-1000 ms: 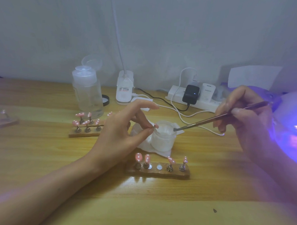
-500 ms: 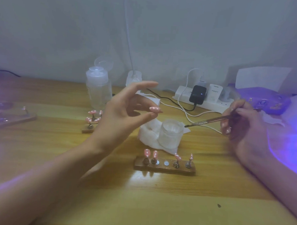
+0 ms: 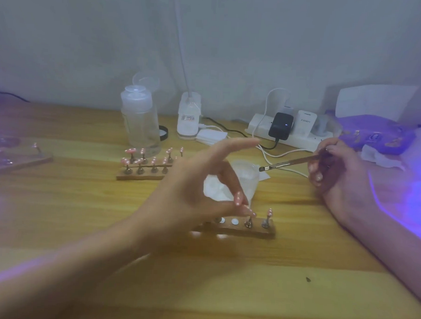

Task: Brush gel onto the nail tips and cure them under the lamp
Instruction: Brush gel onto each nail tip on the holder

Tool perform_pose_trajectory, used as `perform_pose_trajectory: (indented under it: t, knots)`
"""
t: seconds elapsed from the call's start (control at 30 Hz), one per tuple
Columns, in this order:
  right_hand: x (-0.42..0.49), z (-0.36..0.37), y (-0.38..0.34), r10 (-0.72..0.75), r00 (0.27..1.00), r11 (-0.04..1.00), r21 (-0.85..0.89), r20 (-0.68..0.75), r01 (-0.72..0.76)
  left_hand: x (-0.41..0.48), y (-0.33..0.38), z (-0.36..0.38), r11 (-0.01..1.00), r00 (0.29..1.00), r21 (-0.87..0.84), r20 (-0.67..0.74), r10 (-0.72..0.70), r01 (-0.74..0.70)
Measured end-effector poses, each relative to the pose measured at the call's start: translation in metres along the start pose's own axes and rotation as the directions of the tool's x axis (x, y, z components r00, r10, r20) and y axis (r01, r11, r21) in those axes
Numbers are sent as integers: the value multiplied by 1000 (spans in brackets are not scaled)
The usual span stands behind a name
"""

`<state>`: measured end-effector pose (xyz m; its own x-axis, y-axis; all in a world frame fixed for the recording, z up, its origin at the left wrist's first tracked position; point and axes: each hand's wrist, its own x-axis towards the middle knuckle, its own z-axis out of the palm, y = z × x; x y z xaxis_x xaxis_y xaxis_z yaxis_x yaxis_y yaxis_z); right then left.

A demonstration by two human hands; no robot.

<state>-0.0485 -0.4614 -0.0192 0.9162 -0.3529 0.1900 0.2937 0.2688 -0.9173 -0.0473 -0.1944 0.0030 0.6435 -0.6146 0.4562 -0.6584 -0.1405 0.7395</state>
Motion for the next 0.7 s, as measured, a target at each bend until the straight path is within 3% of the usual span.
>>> perform_pose_trajectory:
  t: [0.2,0.7]
  knots:
    - [0,0,0,1,1000,1000,-30,-4,-1,-8,-8,14,957,998,292,-59,13,5]
    - [1,1,2,7,1000,999,-52,-8,-8,-13,-19,6,966,982,185,24,-190,182]
